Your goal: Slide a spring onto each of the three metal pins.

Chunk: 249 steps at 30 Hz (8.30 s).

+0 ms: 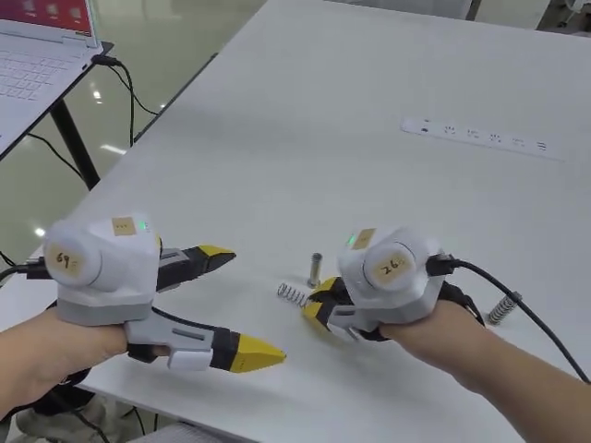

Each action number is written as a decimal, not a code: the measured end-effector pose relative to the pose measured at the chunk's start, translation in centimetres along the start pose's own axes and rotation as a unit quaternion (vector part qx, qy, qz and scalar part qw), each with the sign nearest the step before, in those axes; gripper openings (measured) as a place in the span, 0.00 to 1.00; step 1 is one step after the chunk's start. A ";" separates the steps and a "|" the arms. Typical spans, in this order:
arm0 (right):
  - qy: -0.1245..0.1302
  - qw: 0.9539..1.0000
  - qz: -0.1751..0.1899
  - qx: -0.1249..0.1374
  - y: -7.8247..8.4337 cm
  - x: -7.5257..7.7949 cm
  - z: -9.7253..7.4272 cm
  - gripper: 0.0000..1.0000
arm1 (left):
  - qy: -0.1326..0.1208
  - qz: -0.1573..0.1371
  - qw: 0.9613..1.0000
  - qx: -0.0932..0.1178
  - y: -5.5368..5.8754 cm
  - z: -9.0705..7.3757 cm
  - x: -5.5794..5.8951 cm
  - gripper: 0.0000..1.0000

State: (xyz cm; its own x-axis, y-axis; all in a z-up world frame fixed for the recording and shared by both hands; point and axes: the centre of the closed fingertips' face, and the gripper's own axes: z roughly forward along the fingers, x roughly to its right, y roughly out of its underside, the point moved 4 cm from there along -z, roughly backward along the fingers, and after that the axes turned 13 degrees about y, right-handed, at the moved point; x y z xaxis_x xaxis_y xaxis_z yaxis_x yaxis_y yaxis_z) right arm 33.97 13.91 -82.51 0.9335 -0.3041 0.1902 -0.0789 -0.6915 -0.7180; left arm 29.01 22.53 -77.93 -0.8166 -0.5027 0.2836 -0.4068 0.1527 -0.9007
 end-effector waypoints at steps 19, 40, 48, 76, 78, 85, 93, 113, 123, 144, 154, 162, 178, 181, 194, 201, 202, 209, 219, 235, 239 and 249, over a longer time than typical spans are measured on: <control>0.003 0.999 -0.031 0.014 1.7 1.2 -6.4 0.07 | 0.043 -0.002 0.999 -0.008 -0.3 2.1 1.6 0.85; -0.016 0.997 -0.076 0.019 4.4 2.3 -10.2 0.07 | 0.103 0.006 0.994 -0.031 -0.7 5.3 3.1 0.71; -0.025 0.994 -0.103 0.029 4.4 2.1 -11.0 0.07 | 0.131 0.020 0.991 -0.034 -1.4 7.0 3.7 0.66; -0.040 0.991 -0.123 0.044 4.2 1.5 -12.2 0.07 | 0.191 0.047 0.980 -0.023 -3.1 11.1 5.2 0.23; -0.041 0.991 -0.123 0.045 4.2 1.5 -12.2 0.07 | 0.194 0.048 0.980 -0.024 -3.0 11.2 5.2 0.21; -0.041 0.991 -0.119 0.053 3.8 1.4 -12.5 0.07 | 0.195 0.051 0.979 -0.023 -3.1 11.4 5.3 0.15; -0.042 0.991 -0.118 0.053 3.8 1.5 -12.6 0.07 | 0.202 0.060 0.977 -0.020 -3.3 11.6 5.6 0.06; -0.046 0.996 -0.064 0.044 4.5 1.5 -12.8 0.09 | 0.232 0.076 0.969 -0.027 -3.4 11.8 6.3 0.02; -0.046 0.997 -0.053 0.035 5.3 1.6 -12.7 0.10 | 0.238 0.079 0.968 -0.032 -3.6 11.8 6.2 0.02; -0.040 0.996 -0.070 0.046 4.4 1.4 -13.4 0.06 | 0.239 0.086 0.966 -0.048 -2.9 11.6 5.9 0.02; -0.042 0.991 -0.113 0.056 1.9 1.3 -14.2 0.06 | 0.231 0.097 0.967 -0.053 -2.7 11.6 5.7 0.02; -0.051 0.990 -0.112 0.074 0.6 0.9 -14.0 0.07 | 0.229 0.108 0.966 -0.061 -2.6 11.8 5.8 0.02; -0.024 0.988 -0.103 0.111 -0.9 0.4 -13.4 0.07 | 0.224 0.119 0.965 -0.063 -3.0 12.1 6.0 0.02; -0.022 0.988 -0.104 0.112 -0.9 0.4 -13.4 0.07 | 0.224 0.118 0.965 -0.063 -2.9 12.2 6.0 0.02; -0.022 0.985 -0.131 0.115 -0.9 0.0 -13.6 0.07 | 0.217 0.096 0.969 -0.068 -2.8 12.2 6.3 0.04; -0.020 0.985 -0.131 0.113 -1.0 0.1 -13.6 0.07 | 0.212 0.093 0.971 -0.065 -2.9 12.1 6.2 0.05; -0.020 0.985 -0.132 0.112 -0.9 0.1 -13.6 0.07 | 0.211 0.093 0.971 -0.064 -2.9 12.1 6.2 0.05; -0.015 0.985 -0.130 0.112 -0.9 0.2 -13.6 0.07 | 0.209 0.089 0.972 -0.061 -3.0 12.0 6.1 0.06; -0.012 0.984 -0.135 0.112 -0.8 0.3 -13.6 0.07 | 0.203 0.082 0.974 -0.060 -2.8 11.7 5.9 0.09; -0.009 0.983 -0.142 0.113 -0.8 0.4 -13.4 0.07 | 0.178 0.065 0.980 -0.053 -2.4 10.6 4.8 0.16; -0.007 0.983 -0.143 0.112 -0.7 0.5 -13.4 0.07 | 0.172 0.060 0.982 -0.052 -2.2 10.2 4.7 0.20; 0.003 0.984 -0.143 0.108 -0.4 0.8 -13.2 0.07 | 0.148 0.052 0.986 -0.051 -1.3 8.9 4.2 0.34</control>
State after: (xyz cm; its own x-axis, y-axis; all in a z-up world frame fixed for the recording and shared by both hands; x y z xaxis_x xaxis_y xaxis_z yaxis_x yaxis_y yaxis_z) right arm 30.16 5.26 -73.19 0.9043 -0.1212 0.4092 0.2641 -0.5942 -0.7597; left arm 29.76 12.68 -78.52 -0.9337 -0.2117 0.2887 -0.3412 0.2823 -0.8966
